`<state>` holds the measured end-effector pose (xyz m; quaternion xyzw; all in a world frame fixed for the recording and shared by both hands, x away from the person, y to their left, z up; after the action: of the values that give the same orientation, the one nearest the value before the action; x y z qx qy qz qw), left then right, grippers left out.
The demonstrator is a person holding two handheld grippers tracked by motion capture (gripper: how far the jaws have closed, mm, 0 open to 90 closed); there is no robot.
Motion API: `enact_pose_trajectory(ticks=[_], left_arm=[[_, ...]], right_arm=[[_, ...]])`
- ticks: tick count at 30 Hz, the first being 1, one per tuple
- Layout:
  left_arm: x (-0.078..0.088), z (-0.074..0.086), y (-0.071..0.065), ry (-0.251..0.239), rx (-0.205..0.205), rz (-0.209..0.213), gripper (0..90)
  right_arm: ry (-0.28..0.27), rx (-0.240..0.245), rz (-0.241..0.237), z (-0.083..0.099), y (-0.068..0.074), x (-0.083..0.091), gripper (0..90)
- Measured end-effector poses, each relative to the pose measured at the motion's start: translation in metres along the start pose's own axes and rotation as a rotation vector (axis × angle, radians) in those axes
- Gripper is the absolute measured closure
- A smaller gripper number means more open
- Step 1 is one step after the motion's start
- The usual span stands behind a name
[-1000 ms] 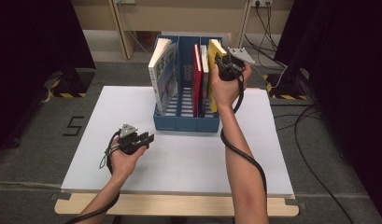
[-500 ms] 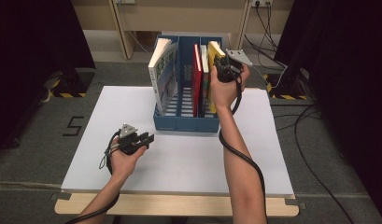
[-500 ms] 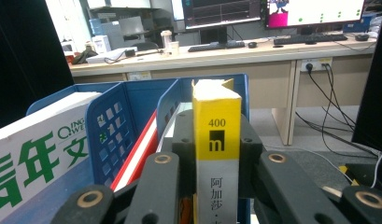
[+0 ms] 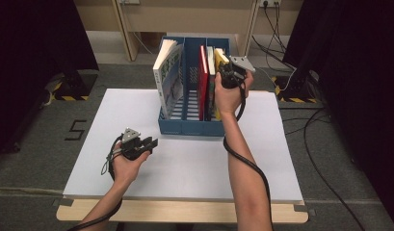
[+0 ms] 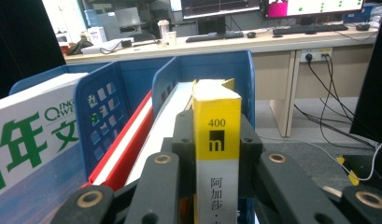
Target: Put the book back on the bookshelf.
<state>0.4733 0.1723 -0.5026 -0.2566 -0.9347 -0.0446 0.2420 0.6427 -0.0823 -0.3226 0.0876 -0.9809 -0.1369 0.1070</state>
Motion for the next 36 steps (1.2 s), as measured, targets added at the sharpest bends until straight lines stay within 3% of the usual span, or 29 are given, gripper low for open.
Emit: enact_pose_trajectory(ticks=[23,36], left_arm=[[0.000,0.002,0.000,0.001,0.005,-0.001,66.9],[0.001,0.003,0.000,0.001,0.005,-0.001,66.9]], right_arm=[[0.031,-0.004,0.014,0.022,-0.007,-0.009,76.2],[0.046,0.019,0.021,0.035,-0.009,-0.008,76.1]])
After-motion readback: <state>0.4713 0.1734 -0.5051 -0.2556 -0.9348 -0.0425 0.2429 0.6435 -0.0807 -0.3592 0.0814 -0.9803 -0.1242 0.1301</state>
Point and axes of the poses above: each handheld gripper's, and its own axes: x roughly backward along the jaws, z roughly out of its underside, y roughly to its left, the point moved 9 cm from there along -x, roughly forward along the jaws, and after that the axes turned 10 degrees about -x, right-handed, at the moved point
